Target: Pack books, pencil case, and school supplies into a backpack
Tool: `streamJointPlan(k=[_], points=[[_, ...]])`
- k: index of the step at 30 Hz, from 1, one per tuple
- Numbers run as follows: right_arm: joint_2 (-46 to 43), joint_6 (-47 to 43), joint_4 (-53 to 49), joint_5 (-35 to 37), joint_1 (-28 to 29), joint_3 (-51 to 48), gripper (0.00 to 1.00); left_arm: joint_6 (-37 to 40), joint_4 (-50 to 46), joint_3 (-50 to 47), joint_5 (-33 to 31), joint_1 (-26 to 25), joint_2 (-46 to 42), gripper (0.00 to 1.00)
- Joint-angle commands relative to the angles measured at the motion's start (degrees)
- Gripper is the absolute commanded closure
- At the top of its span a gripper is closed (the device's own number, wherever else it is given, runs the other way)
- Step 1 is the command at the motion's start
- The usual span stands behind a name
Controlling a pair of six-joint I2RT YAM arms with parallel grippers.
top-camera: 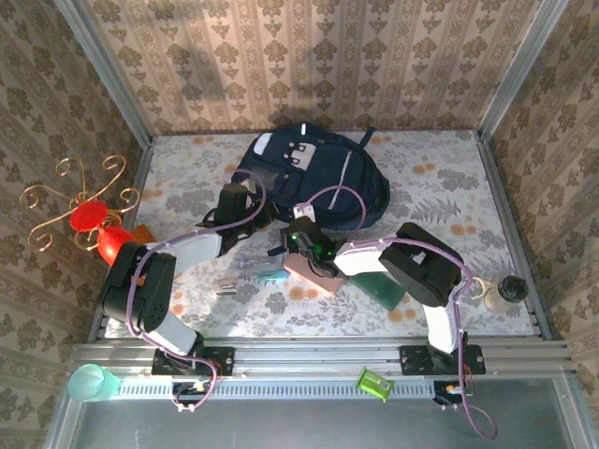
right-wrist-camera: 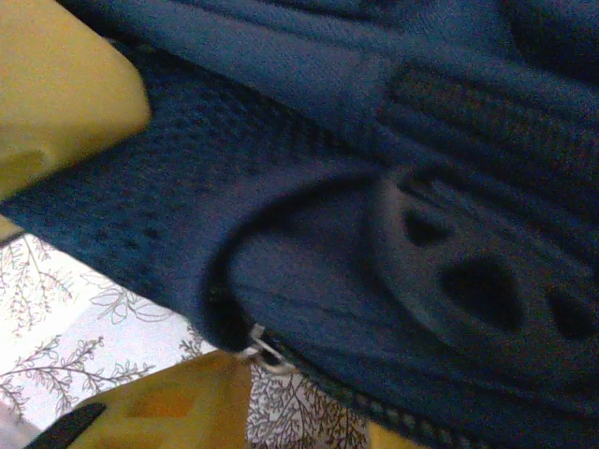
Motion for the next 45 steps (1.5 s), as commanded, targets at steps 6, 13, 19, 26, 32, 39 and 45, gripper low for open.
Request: streamJointPlan(k=[6, 13, 19, 26, 32, 39, 45], points=[[-0.5, -2.5, 1.6, 6.9, 1.1, -0.5, 0.87, 2.1, 2.8, 2.0, 1.3, -0.4, -3.1, 1.00], [-4.6, -1.5, 0.8, 7.3, 1.0, -5.7, 1.00, 4.6, 1.5, 1.9, 0.2, 0.4, -2.9, 1.00], [-8.6, -0.1, -2.7, 5.9, 0.1, -8.7, 1.00, 6.8, 1.1, 1.0, -0.5, 2.6, -3.2, 1.00], [-12.6, 2.9, -2.9, 3.1, -2.4, -14.3, 1.00, 7.5, 1.1, 0.0, -0.8, 4.4, -3.1, 1.00], [-16.4, 2.6, -4.8, 1.5, -4.5, -17.2, 1.00, 9.0, 0.2, -0.3, -1.5, 5.2, -3.3, 1.00], [-21.6, 2.4, -9.4, -4.9, -10.0, -20.5, 1.00, 10.5, 0.0, -1.3, -2.7, 7.3, -3.2, 1.00], [-23.9, 1.2, -11.8, -12.1, -13.5, -20.3, 1.00, 15.2, -2.5, 1.5, -1.7, 9.4, -0.3, 1.00]])
